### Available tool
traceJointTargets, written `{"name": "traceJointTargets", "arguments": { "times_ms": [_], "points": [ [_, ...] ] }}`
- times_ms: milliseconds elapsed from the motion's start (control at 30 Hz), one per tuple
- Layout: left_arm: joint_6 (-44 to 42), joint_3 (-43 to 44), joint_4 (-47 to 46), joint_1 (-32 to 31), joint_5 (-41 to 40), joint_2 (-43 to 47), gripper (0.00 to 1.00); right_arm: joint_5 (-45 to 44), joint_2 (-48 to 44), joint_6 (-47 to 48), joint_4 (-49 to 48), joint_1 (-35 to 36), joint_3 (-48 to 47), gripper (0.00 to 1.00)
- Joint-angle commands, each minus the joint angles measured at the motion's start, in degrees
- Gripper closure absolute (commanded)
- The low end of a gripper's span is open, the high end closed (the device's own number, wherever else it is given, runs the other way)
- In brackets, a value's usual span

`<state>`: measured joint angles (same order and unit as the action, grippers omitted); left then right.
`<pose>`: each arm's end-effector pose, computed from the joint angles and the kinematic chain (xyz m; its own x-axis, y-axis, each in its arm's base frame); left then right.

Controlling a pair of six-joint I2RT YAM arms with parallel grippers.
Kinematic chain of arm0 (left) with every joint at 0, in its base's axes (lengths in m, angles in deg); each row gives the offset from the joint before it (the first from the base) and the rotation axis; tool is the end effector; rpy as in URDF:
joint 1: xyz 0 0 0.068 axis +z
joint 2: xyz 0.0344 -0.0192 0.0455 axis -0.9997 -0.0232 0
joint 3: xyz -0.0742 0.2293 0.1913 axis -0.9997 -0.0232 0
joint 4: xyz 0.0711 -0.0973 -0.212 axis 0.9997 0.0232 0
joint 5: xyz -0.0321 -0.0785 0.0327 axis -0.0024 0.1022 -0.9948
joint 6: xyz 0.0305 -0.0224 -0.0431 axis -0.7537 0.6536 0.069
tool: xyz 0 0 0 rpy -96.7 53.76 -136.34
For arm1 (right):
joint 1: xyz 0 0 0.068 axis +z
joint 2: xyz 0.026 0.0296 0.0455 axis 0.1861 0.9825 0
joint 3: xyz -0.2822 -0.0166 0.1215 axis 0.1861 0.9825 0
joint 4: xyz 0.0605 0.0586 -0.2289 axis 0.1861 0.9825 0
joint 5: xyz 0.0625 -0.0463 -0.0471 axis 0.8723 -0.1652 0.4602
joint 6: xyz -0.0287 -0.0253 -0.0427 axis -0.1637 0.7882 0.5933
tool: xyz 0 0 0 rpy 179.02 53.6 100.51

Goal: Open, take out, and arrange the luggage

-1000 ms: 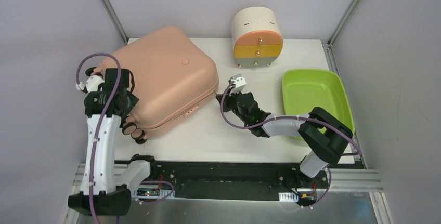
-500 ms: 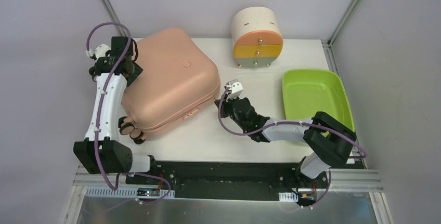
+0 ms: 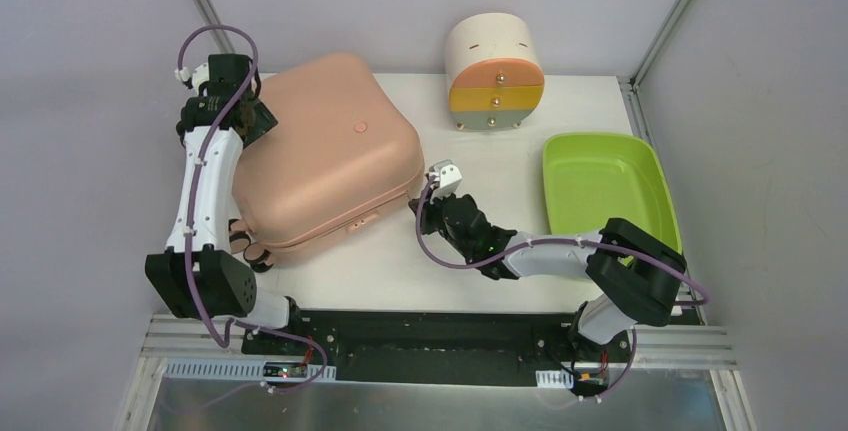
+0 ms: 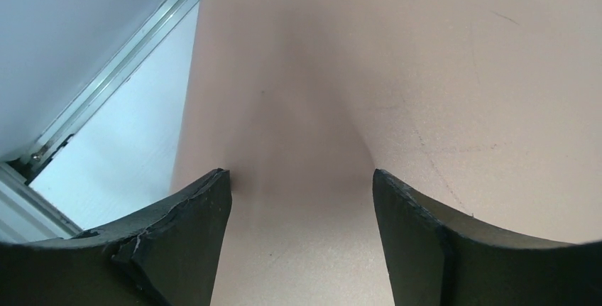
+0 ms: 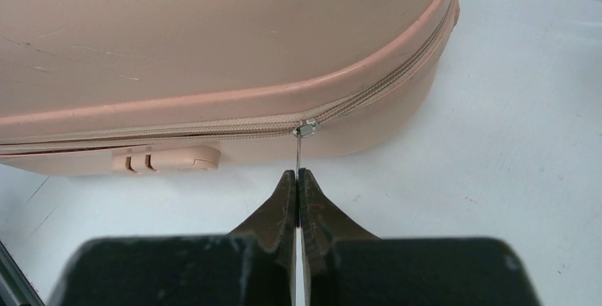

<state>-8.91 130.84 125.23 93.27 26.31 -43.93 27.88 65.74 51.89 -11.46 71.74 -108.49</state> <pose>0.2815 0.0374 0.4209 -0.4180 -0.5218 -0.7436 -0.6478 0.7451 -0.1587 0.1673 0.2732 0.2619 -0.1160 -0.0752 -0.9904 -0.6490 0.7605 0.0182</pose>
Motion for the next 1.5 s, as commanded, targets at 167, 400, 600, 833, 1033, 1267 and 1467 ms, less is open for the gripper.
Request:
{"name": "traceJointTargets", "arguments": {
  "times_ms": [167, 400, 600, 833, 1033, 1267, 1467],
  "points": [
    [7.9, -11.8, -3.9, 14.2, 1.9, 12.1, 0.43, 3.5, 0.7, -0.1, -0.1, 2.5, -0.9, 1.0],
    [9.8, -14.8, -4.2, 17.7, -0.6, 10.7, 0.69, 3.5, 1.8, -0.1, -2.2, 2.5, -1.2, 1.0],
    [10.5, -12.3, -4.6, 17.6, 6.3, 2.4, 0.75, 3.5, 2.1, -0.1, -2.8, 2.5, -1.1, 1.0],
    [8.4, -6.8, -10.5, 14.3, 13.5, -7.2, 0.75, -9.6, 3.9, -10.8, -3.1, 1.6, -1.4, 1.0],
    [7.9, 5.3, -16.0, 11.7, 19.6, -18.6, 0.73, -9.0, 6.1, -10.2, -2.2, 0.7, -3.7, 1.0],
    [6.7, 21.7, -16.0, 11.1, 23.6, -29.1, 0.71, -9.5, 11.1, -10.0, -1.6, -0.8, -9.1, 1.0],
    [7.7, 12.2, -15.9, 11.0, 18.9, -17.1, 0.55, -9.2, 12.4, -10.1, -0.5, -2.0, -12.2, 1.0]
  ]
}}
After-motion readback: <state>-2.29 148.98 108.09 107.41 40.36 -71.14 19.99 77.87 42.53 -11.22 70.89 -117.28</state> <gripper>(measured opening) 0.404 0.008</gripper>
